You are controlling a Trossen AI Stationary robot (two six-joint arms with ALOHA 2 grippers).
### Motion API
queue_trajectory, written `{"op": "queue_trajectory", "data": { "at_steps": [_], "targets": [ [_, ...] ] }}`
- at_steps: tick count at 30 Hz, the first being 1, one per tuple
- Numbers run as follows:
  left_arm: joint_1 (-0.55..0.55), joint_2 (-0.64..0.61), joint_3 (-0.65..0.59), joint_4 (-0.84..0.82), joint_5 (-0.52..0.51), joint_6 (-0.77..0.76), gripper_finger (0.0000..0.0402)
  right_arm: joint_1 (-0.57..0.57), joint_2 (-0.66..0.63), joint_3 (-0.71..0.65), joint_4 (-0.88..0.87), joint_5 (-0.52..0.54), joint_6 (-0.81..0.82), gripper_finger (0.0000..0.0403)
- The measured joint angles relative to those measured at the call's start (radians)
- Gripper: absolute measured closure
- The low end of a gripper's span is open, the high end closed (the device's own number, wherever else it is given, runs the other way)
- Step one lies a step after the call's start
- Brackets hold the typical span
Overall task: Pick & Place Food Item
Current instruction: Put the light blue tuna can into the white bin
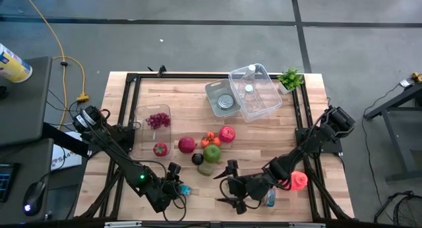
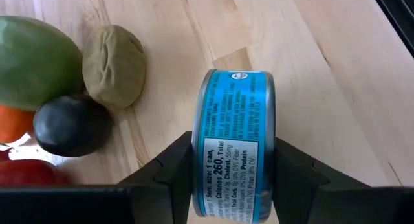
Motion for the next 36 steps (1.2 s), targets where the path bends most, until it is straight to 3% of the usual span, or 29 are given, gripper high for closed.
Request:
{"op": "queue_trajectory", "data": {
  "at_steps": [4, 12, 16, 22, 27, 31, 36],
  "targets": [
    [0.000, 0.000, 0.000, 0.010, -0.039, -0.006, 0.0256, 0.000, 0.000, 0.000, 0.000, 0.000, 0.010, 0.0059],
    [0.001, -0.047, 0.015, 0.076, -0.373, -0.058, 0.0256, -0.012, 0.000, 0.000, 0.000, 0.032, 0.047, 0.0059],
    [0.002, -0.066, 0.015, 0.165, -0.461, -0.059, 0.0256, -0.023, 0.001, 0.000, 0.000, 0.061, 0.046, 0.0059],
    [0.031, -0.083, 0.016, 0.265, -0.456, -0.029, 0.0256, -0.058, 0.067, 0.000, 0.064, 0.065, -0.004, 0.0059],
    [0.070, -0.083, 0.016, 0.284, -0.417, 0.010, 0.0256, -0.075, 0.123, 0.001, 0.150, 0.135, -0.090, 0.0059],
    [0.096, -0.083, 0.016, 0.303, -0.382, 0.048, 0.0256, -0.085, 0.142, 0.001, 0.145, 0.193, -0.124, 0.0059],
    [0.124, -0.083, 0.016, 0.324, -0.337, 0.077, 0.0256, -0.100, 0.146, 0.000, 0.119, 0.176, -0.114, 0.0064]
  ]
}}
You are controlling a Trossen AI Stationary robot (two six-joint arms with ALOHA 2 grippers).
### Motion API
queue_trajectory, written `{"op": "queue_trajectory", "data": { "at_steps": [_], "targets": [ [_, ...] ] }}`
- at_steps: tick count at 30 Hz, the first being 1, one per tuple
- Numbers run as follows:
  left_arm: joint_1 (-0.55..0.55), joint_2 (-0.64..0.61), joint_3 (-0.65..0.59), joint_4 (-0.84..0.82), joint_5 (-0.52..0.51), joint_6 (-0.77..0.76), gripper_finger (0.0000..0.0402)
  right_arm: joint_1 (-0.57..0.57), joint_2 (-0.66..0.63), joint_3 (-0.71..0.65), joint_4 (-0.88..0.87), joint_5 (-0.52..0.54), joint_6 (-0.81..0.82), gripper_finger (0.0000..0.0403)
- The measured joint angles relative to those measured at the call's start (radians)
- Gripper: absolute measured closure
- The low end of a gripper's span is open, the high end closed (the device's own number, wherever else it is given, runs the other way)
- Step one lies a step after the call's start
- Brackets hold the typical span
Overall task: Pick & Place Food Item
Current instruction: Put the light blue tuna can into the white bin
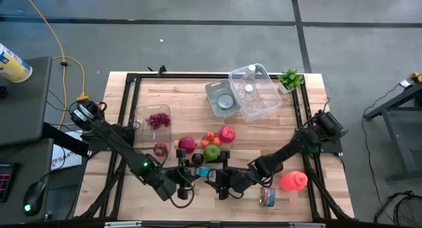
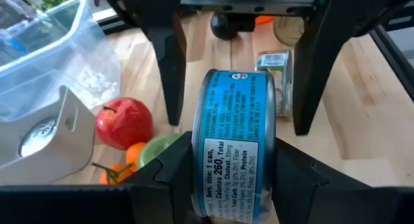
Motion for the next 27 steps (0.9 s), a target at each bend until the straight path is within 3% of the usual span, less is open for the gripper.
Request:
{"op": "queue_trajectory", "data": {
  "at_steps": [6, 14, 27],
  "targets": [
    [0.004, 0.000, 0.000, 0.008, -0.004, 0.034, 0.0256, -0.006, 0.000, 0.000, -0.014, -0.011, 0.000, 0.0130],
    [0.004, 0.000, 0.000, 0.021, -0.023, 0.074, 0.0256, -0.015, 0.000, 0.000, -0.013, -0.006, 0.019, 0.0285],
    [0.001, 0.001, 0.002, 0.044, -0.059, 0.088, 0.0212, -0.016, 0.000, 0.000, -0.013, 0.025, -0.004, 0.0285]
  ]
}}
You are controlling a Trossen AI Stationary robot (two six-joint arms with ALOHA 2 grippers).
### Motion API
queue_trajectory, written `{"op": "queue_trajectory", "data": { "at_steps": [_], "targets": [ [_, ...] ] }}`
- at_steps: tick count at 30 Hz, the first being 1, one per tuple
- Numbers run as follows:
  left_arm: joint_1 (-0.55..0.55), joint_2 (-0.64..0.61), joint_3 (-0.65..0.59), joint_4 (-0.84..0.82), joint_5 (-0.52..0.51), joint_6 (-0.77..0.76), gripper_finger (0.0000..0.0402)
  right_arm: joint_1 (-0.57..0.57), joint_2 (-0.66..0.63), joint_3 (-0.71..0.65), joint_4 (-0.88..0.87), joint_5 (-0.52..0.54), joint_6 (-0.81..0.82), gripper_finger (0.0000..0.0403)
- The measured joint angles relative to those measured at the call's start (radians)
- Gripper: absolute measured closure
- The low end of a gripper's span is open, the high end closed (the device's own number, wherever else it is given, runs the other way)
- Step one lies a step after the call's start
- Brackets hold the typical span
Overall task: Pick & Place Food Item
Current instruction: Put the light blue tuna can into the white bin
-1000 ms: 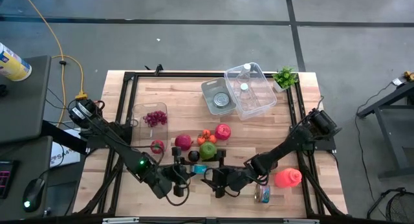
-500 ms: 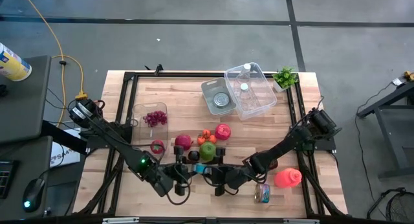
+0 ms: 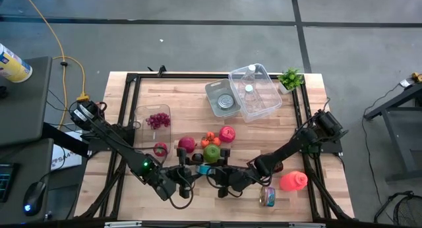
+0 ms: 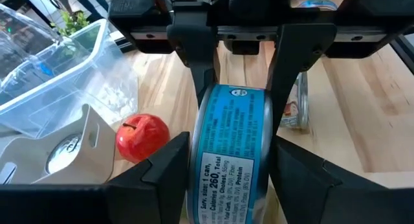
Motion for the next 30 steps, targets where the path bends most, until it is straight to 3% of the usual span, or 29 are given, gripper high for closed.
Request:
{"op": "queue_trajectory", "data": {
  "at_steps": [5, 11, 19, 22, 27, 30],
  "targets": [
    [0.000, 0.000, 0.000, 0.003, -0.003, 0.000, 0.0209, 0.001, 0.000, 0.000, -0.012, 0.029, 0.007, 0.0285],
    [-0.019, 0.000, 0.000, 0.066, -0.083, 0.001, 0.0208, 0.000, -0.005, -0.001, -0.144, 0.212, 0.099, 0.0285],
    [-0.092, 0.000, 0.000, 0.131, -0.365, 0.096, 0.0207, -0.046, -0.049, 0.000, -0.335, 0.417, 0.237, 0.0285],
    [-0.109, 0.000, 0.000, 0.138, -0.421, 0.099, 0.0207, -0.107, -0.083, 0.000, -0.365, 0.437, 0.277, 0.0285],
    [-0.117, 0.000, 0.000, 0.136, -0.393, 0.076, 0.0207, -0.248, -0.123, 0.001, -0.367, 0.417, 0.299, 0.0285],
    [-0.117, 0.000, 0.000, 0.136, -0.368, 0.075, 0.0207, -0.340, -0.123, 0.001, -0.372, 0.343, 0.365, 0.0285]
  ]
}}
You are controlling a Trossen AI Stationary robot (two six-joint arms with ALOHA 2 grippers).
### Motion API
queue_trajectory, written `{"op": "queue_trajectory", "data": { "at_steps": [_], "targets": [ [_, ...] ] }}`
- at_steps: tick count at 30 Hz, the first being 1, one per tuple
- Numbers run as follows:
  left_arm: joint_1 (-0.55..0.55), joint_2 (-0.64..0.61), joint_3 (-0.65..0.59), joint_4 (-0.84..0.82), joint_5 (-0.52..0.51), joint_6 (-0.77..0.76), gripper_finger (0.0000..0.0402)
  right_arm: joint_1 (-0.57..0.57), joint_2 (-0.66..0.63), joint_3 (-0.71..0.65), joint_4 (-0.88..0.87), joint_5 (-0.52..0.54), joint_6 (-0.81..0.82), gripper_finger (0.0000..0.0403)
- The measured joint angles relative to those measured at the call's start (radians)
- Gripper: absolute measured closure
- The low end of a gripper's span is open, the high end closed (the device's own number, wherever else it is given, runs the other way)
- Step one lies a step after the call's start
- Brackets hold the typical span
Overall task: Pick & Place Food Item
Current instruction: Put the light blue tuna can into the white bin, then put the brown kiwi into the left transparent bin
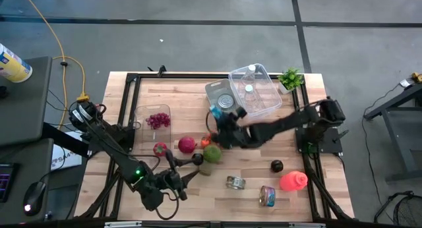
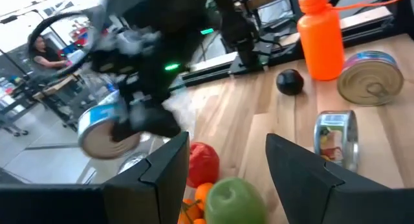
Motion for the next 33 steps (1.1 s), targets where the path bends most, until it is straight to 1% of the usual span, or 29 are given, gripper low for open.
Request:
{"op": "queue_trajectory", "data": {
  "at_steps": [3, 7, 11, 14, 16, 21, 25, 29, 33],
  "targets": [
    [0.000, 0.000, 0.000, -0.004, 0.029, 0.000, 0.0207, -0.087, 0.015, 0.000, 0.005, -0.095, 0.061, 0.0285],
    [0.000, 0.000, 0.000, -0.020, 0.054, -0.001, 0.0207, -0.161, 0.044, -0.002, 0.010, -0.144, 0.069, 0.0285],
    [0.000, 0.000, 0.000, -0.021, 0.056, -0.002, 0.0207, -0.218, 0.062, 0.000, 0.010, -0.229, 0.077, 0.0285],
    [0.000, 0.000, -0.001, -0.022, 0.055, -0.003, 0.0207, -0.248, 0.090, 0.000, 0.009, -0.244, 0.086, 0.0284],
    [0.000, 0.000, -0.001, -0.022, 0.056, -0.005, 0.0207, -0.262, 0.101, -0.002, 0.009, -0.249, 0.082, 0.0263],
    [0.006, 0.000, -0.001, -0.021, 0.068, -0.011, 0.0207, -0.264, 0.105, 0.001, 0.033, -0.252, 0.083, 0.0159],
    [0.006, 0.000, -0.001, -0.021, 0.108, -0.011, 0.0207, -0.245, 0.107, 0.000, 0.095, -0.255, 0.029, 0.0096],
    [0.006, 0.000, -0.001, -0.022, 0.123, -0.011, 0.0207, -0.218, 0.107, 0.000, 0.168, -0.256, -0.059, 0.0065],
    [0.006, 0.000, -0.001, -0.022, 0.123, -0.018, 0.0207, -0.174, 0.106, 0.000, 0.229, -0.255, -0.162, 0.0059]
  ]
}}
